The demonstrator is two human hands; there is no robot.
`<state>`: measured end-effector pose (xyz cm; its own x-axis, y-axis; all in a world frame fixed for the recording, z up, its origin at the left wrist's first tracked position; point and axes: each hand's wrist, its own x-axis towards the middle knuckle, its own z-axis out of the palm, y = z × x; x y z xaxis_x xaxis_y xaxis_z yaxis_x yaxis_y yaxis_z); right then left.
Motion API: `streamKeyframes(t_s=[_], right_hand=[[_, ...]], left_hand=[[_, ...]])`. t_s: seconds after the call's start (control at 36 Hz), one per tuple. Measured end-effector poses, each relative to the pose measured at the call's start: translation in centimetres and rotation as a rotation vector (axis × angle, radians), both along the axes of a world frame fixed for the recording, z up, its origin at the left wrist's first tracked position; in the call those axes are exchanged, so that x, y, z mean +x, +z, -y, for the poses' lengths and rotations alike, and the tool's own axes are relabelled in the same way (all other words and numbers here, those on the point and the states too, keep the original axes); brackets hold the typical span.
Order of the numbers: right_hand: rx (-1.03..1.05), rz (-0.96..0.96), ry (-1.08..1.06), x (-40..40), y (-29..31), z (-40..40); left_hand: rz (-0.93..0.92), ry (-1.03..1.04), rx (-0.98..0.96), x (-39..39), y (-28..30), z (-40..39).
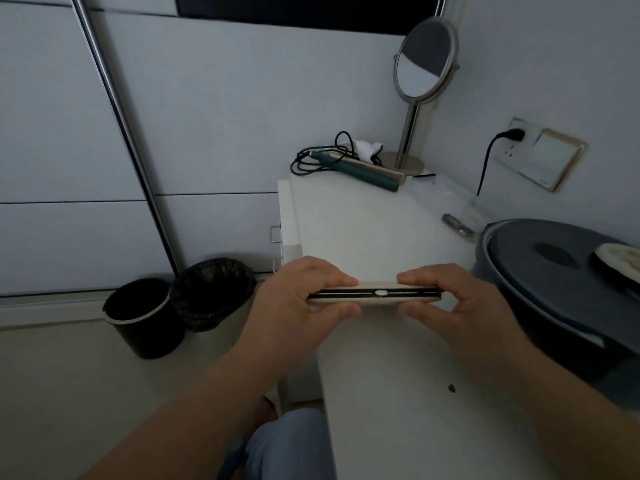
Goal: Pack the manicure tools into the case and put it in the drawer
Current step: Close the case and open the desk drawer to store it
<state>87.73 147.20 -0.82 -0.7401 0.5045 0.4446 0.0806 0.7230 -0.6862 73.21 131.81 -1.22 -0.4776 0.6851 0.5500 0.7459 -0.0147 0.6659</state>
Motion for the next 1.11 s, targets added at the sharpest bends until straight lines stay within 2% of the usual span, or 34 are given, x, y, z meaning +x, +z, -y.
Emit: streamKeyframes(t_s=[0.11,0.39,0.75,0.83,0.92,1.11], right_hand=[[0.049,0.021,0.028,0.5,-0.6,0.3],[0.420,0.182,0.030,2.5,-2.3,1.8],[0.307,0.263,-0.092,4.7,-3.1,5.0],[0.342,0.255,-0.093,4.8,-3.1,6.0],[0.379,0.196,-0.099,4.5,-2.4,7.2],[0.505,0.275,0.035,-0.8,-0.8,8.5]], left_hand=[[-0.007,0.011,0.000,0.6,-1.2,0.5],[-0.096,0.047,-0.064,3.5,-4.2,1.3],[-0.106,0.000,-0.257,5.7,-3.7,5.8],[-0.050,0.068,-0.234,4.5,-4.5,8.3],[0.023,0.206,-0.290,2.3,-6.7,11.5],[0.150,0.486,-0.599,-3.5,-12.9,18.9]])
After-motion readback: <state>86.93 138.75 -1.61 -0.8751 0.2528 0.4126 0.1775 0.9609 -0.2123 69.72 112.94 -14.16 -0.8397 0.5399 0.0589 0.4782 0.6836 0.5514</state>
